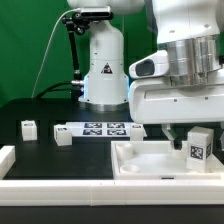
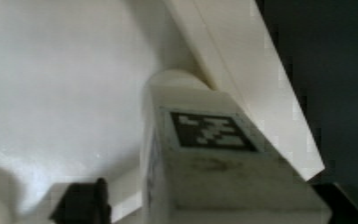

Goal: Assemble one leg

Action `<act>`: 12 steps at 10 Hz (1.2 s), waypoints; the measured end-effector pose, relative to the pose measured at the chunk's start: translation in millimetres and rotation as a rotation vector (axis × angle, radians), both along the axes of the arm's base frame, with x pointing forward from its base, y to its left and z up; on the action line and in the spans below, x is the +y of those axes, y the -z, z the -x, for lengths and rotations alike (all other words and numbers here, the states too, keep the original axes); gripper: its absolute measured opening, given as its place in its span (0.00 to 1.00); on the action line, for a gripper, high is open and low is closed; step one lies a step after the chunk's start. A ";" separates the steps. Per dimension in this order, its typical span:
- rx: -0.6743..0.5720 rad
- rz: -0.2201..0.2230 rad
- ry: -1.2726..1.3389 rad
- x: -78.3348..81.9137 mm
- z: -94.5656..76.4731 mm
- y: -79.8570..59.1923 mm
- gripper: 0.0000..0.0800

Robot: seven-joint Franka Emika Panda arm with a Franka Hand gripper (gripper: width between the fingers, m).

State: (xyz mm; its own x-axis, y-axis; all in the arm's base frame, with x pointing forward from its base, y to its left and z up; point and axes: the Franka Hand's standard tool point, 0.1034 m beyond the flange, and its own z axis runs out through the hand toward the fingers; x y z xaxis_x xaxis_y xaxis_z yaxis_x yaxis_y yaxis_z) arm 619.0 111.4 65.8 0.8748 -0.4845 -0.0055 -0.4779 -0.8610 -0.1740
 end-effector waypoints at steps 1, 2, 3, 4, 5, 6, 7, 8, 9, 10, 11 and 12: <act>0.000 0.000 0.000 0.0 0.0 0.0 0.55; -0.001 0.003 0.002 -2.3 -0.4 0.0 0.36; -0.001 0.003 0.001 -2.2 -0.3 0.0 0.36; 0.001 0.001 0.015 -2.3 -0.4 0.0 0.36; 0.008 -0.003 0.062 -2.8 -0.3 0.1 0.36; 0.019 -0.015 0.151 -3.7 0.2 0.5 0.36; 0.037 -0.036 0.330 -5.6 1.0 0.9 0.36; 0.046 -0.049 0.475 -6.2 2.3 0.7 0.36; 0.055 -0.060 0.593 -6.2 3.4 0.8 0.36; 0.077 -0.086 0.784 -6.3 3.8 0.8 0.36; 0.098 -0.108 0.908 -6.4 3.8 0.8 0.36; 0.124 -0.145 1.095 -4.8 3.6 0.9 0.36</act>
Offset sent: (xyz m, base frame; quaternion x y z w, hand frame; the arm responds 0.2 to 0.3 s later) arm 0.0000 0.0000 0.0000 0.0000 0.0000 0.0000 1.0000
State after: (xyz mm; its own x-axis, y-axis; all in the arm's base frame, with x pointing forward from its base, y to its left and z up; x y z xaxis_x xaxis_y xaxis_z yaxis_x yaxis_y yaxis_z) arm 615.5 106.6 64.8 -0.0362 -0.9826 -0.1824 -0.9887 0.0619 -0.1369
